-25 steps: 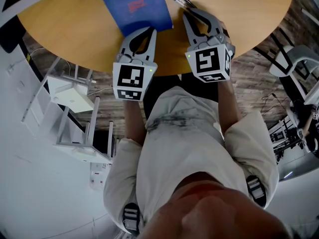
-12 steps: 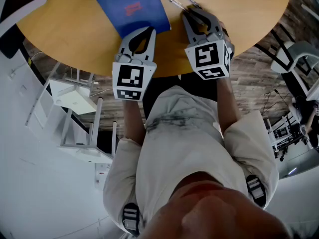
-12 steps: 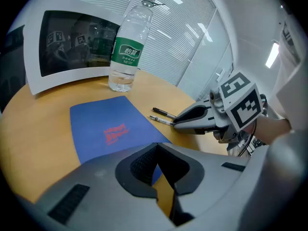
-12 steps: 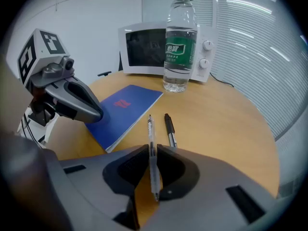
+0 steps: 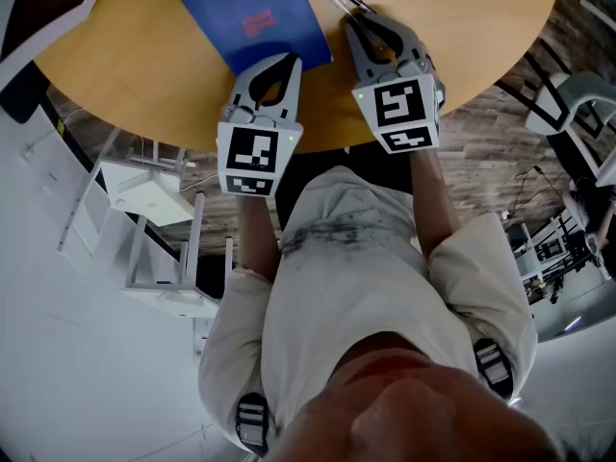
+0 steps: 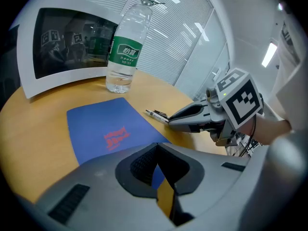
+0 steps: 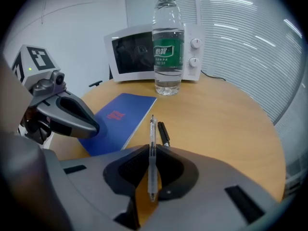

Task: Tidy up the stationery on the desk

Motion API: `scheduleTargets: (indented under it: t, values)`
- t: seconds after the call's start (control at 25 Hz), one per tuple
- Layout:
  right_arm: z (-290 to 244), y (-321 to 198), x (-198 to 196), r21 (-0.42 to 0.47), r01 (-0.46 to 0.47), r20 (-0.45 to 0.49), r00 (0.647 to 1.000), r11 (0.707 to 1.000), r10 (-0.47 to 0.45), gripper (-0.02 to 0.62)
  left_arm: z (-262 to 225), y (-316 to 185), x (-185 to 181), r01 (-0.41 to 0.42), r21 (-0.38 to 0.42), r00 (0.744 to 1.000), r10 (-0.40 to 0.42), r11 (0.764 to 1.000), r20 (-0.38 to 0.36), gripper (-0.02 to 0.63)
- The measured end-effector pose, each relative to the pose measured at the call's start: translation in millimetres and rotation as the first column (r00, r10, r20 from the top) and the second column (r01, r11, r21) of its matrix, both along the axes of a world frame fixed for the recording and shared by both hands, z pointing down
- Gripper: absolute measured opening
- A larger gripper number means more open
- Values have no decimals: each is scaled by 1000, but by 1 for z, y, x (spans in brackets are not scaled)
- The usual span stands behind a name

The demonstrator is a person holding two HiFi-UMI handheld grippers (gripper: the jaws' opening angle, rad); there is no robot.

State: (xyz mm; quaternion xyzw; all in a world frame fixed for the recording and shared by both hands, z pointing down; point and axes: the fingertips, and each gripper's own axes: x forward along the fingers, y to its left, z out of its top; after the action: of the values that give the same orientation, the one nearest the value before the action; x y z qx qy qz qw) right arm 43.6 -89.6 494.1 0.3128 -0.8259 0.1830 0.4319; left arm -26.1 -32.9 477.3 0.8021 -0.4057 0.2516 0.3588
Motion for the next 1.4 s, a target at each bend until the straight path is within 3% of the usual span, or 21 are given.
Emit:
scheduleTargets:
  t: [0.52,1.08,1.4]
  values:
    - [4,-14,-24,-51,-148,55,987,988,151,98,-2,-8,-13,-17,5,1000,17,1000,-10,8]
    - [4,-22,-37,-77,-200,94,974,977,207,100,-6,-13,-13,-4,20,1000,4,1000,-18,8]
    - [-4,-13,-44,-92,-174,131,974,980,185,124,-8,-9,-12,-5,25,1000,5,1000,-16,8]
